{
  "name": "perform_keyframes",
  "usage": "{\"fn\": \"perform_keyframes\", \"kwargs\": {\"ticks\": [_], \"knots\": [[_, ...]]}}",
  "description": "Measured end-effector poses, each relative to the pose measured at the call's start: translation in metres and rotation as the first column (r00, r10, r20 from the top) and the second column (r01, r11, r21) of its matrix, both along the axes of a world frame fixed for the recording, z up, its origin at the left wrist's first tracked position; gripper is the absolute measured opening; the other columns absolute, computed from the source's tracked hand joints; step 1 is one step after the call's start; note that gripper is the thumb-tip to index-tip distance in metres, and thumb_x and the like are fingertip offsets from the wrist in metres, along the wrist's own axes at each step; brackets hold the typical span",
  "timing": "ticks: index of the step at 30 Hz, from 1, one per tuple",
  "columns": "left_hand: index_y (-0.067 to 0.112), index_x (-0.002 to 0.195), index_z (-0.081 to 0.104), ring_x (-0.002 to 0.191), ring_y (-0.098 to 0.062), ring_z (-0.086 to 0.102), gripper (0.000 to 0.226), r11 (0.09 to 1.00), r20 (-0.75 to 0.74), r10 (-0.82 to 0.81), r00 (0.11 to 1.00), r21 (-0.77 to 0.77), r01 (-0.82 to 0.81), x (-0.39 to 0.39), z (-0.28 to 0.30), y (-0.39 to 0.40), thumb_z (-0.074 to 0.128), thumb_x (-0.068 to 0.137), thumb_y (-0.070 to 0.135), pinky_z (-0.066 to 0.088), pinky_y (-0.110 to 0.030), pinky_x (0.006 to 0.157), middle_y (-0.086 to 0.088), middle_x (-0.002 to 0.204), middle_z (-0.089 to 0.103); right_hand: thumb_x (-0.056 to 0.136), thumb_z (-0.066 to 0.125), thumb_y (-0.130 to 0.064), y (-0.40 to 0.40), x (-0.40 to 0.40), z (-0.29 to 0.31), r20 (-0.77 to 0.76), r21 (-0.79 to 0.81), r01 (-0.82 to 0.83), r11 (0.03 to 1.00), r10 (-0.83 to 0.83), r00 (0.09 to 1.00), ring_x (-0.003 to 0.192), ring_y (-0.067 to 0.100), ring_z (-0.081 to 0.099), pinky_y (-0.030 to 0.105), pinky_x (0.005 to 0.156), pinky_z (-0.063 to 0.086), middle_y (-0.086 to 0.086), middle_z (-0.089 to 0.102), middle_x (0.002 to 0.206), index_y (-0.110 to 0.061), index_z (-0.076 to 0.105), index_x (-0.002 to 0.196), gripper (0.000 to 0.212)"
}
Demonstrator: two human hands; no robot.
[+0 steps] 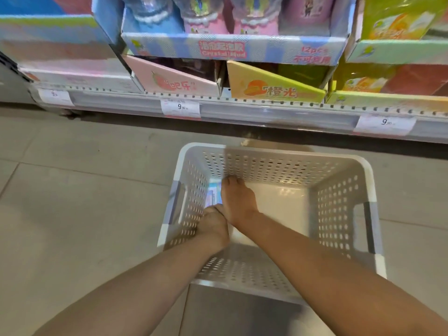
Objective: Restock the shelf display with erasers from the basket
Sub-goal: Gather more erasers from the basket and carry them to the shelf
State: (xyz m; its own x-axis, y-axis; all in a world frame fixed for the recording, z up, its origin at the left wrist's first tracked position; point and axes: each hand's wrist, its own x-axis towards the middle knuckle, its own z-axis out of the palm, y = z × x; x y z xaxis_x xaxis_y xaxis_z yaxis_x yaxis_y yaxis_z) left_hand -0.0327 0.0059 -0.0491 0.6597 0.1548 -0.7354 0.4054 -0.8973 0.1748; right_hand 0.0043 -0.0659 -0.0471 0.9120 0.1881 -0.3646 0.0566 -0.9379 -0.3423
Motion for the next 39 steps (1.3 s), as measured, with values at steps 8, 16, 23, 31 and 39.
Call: {"fn": "perform_keyframes", "kwargs": {"ticks": [8,16,23,31,39], "knots": [[0.000,0.127,0.033,0.114,-0.032,0.055,0.036,0.987,-0.028,-0.128,0.991,0.097,0.130,-0.002,0.001,-0.004,0.041,0.094,0.013,0.044,-0.033,0.091,-0.019,0.127,0.053,0.081,0.060,-0.011,-0.017,-0.004,-0.004,-0.114,-0.086,0.096,0.992,-0.106,0.988,0.114,0.028,0.046,0.033,0.087,0.047,0.018,0.044,0.128,-0.001,0.031,0.129,0.057],[-0.004,0.120,0.052,0.113,-0.033,0.055,0.032,0.988,-0.022,-0.130,0.991,0.077,0.132,0.002,0.001,-0.005,0.041,0.091,0.005,0.048,-0.036,0.091,-0.019,0.122,0.057,0.083,0.051,0.000,-0.038,-0.014,-0.004,-0.237,-0.080,0.151,0.985,-0.166,0.957,0.118,0.033,0.043,0.037,0.094,0.043,0.021,0.042,0.128,0.004,0.040,0.126,0.044],[-0.004,0.128,0.033,0.108,-0.038,0.055,0.042,0.997,0.179,0.082,0.981,-0.027,-0.078,0.015,0.012,-0.011,0.045,0.088,0.003,0.045,-0.040,0.088,-0.024,0.120,0.055,0.081,0.046,0.010,-0.046,-0.025,-0.001,-0.149,-0.082,0.010,0.997,-0.022,0.989,0.113,0.035,0.049,0.039,0.089,0.044,0.024,0.048,0.124,0.002,0.036,0.123,0.044],[-0.012,0.131,0.030,0.120,-0.037,0.050,0.046,0.976,0.130,-0.099,0.987,0.207,0.070,0.038,0.005,-0.020,0.040,0.091,0.008,0.043,-0.038,0.098,-0.026,0.130,0.048,0.076,0.058,0.008,-0.062,-0.031,-0.001,-0.176,-0.010,-0.012,1.000,0.010,0.984,0.109,0.036,0.054,0.040,0.087,0.046,0.021,0.054,0.119,0.002,0.035,0.120,0.050],[0.005,0.097,0.061,0.098,-0.036,0.062,0.029,0.984,0.241,-0.173,0.955,0.085,0.156,0.044,0.000,-0.012,0.037,0.092,0.020,0.050,-0.034,0.081,-0.018,0.105,0.067,0.081,0.050,0.007,-0.072,-0.033,0.009,-0.215,0.015,0.034,0.999,-0.030,0.976,0.108,0.037,0.056,0.039,0.084,0.046,0.021,0.054,0.120,0.002,0.029,0.127,0.051]]}}
